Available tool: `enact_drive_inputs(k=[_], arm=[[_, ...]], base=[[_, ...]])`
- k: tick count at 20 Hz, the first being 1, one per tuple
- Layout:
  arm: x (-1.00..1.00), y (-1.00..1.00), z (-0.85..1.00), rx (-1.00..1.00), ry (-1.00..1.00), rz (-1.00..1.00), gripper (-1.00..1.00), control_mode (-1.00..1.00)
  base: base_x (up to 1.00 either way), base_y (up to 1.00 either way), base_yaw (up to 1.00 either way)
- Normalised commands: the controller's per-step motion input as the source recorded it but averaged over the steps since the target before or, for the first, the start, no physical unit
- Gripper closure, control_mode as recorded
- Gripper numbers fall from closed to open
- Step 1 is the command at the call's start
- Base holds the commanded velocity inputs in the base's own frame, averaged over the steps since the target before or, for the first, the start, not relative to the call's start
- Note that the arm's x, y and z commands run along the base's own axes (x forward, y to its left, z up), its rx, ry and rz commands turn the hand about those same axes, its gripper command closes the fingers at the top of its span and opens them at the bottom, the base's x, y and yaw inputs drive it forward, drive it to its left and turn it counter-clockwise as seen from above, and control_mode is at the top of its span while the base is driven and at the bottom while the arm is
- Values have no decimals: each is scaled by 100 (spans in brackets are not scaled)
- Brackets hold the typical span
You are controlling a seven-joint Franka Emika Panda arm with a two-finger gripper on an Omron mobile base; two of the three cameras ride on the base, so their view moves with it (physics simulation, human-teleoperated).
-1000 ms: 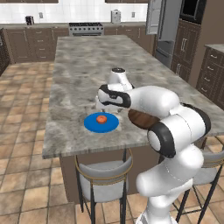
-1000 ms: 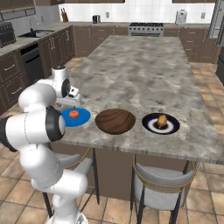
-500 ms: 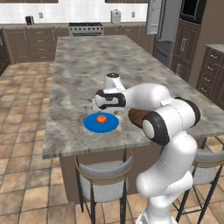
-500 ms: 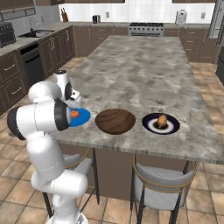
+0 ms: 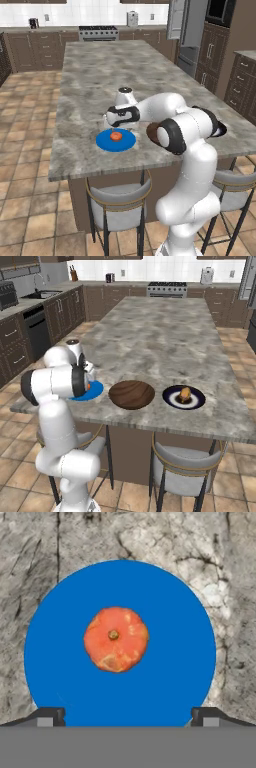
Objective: Pick the chicken drumstick and squash from their plates and place them in the bowl. Then put the bowl in the fridge.
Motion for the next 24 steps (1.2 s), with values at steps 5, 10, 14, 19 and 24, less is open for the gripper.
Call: enact_drive_inputs(k=[5,10,14,19,24], arm=[[31,4,-30,0,2,-1,-100,-100],[29,8,-25,0,4,-1,-100,-100],[20,10,-20,0,4,-2,-100,-100],[4,1,-18,0,2,-3,-100,-100],[-5,1,-15,0,0,-7,-100,-100]], base=[[0,0,0],[0,0,0],[0,0,0],[0,0,0],[0,0,0]])
